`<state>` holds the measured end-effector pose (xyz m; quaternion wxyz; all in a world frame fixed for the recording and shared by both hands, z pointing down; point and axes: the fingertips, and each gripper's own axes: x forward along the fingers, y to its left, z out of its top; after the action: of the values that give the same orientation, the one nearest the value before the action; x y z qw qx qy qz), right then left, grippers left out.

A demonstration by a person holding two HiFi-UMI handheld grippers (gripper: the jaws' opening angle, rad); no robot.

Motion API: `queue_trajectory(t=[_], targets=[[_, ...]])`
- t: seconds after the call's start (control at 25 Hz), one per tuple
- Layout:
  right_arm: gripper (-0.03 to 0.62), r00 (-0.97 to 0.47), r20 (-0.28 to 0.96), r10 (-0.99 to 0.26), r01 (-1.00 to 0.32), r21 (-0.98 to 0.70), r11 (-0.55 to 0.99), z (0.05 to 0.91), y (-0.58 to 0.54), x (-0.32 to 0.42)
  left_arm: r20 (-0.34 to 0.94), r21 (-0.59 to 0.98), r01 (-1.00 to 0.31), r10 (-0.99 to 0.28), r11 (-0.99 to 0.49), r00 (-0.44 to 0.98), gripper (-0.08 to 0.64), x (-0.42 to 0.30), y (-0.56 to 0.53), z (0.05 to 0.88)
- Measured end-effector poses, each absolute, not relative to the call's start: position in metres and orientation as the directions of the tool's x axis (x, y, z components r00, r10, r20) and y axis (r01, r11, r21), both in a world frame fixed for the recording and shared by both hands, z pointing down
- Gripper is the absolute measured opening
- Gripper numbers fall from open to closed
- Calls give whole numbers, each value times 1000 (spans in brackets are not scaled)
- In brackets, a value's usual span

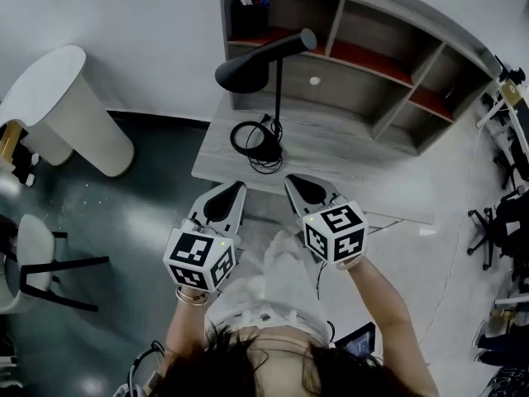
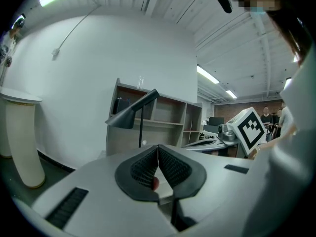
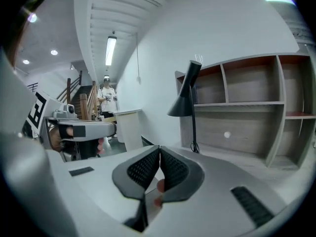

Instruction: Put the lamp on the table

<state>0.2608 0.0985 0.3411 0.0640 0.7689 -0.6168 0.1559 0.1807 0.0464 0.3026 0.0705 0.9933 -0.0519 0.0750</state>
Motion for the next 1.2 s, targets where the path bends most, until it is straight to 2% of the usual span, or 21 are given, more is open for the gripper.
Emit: queue_trajectory(t=[0.36,0.64,0.84,1.2], targets=[[21,186,327,-927,-973,-69,-220,330,127,226,147,131,-94,-75,-987,986,11,159,76,303],[21,167,329,-929,-978,-67,-199,328,164,211,166,161,-132,-104,-978,981,11,153,108,303],[20,181,333,-925,-981,-3,-193,326,203,199,171,164,-159,-131,-973,977,11,143,143,298],[20,157,262,-952,-983,-57,-177,317,270,167,180,175,-201,-169,-964,969,11,104,208,300]])
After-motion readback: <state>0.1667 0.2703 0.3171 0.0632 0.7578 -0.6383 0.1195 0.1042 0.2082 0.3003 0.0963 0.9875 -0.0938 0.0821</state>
